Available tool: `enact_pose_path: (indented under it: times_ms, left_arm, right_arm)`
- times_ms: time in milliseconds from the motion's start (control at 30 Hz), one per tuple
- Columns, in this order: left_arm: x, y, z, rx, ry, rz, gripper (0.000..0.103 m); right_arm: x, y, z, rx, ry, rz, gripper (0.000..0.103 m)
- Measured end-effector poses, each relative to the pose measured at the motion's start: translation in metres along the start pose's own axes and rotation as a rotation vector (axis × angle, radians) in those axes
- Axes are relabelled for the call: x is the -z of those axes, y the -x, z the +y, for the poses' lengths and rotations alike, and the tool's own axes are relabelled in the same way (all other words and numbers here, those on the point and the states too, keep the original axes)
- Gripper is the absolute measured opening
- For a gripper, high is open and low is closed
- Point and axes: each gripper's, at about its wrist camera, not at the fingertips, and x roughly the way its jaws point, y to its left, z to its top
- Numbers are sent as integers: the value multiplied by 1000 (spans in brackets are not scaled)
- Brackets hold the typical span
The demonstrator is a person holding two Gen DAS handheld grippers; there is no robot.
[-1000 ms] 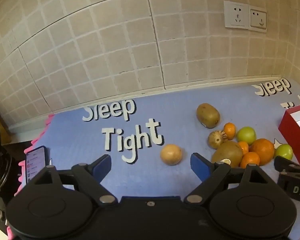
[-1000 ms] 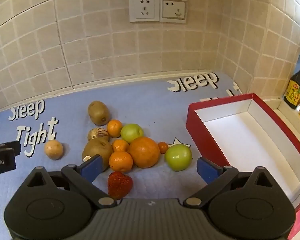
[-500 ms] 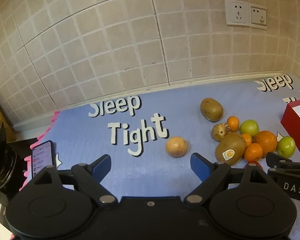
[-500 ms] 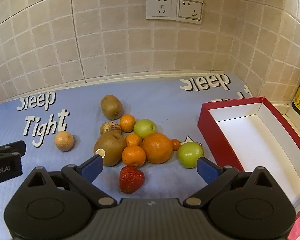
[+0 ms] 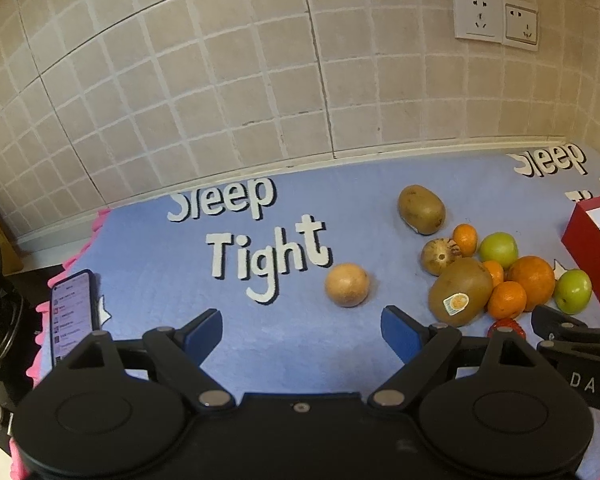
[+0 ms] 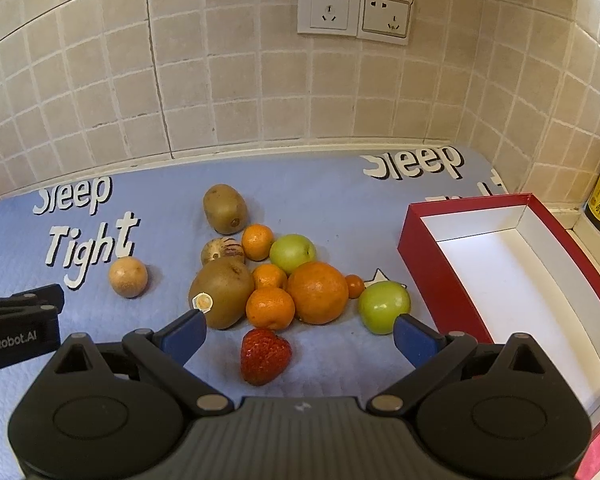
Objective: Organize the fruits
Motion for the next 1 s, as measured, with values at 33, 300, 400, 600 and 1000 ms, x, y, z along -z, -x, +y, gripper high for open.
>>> enact_pose_path:
  times_ms: [33, 300, 400, 600, 1000]
  left_arm:
    - [0, 0, -1, 0, -2, -2, 102]
    - [-1, -1, -7, 10, -8, 0, 102]
    - [-2, -1, -7, 13, -10, 2, 102]
    - [-2, -4, -8, 16, -10, 7, 102]
    - [-1, -6, -9, 26, -11, 11, 102]
  right_arm:
    - [0, 0, 0, 1, -1, 0, 101]
    - [0, -1, -1, 3, -4, 6, 101]
    - [0, -2, -2, 4, -5, 9, 101]
    - [-1, -4, -2, 2, -8, 15, 101]
    - [-1, -4, -1, 3, -5, 17, 101]
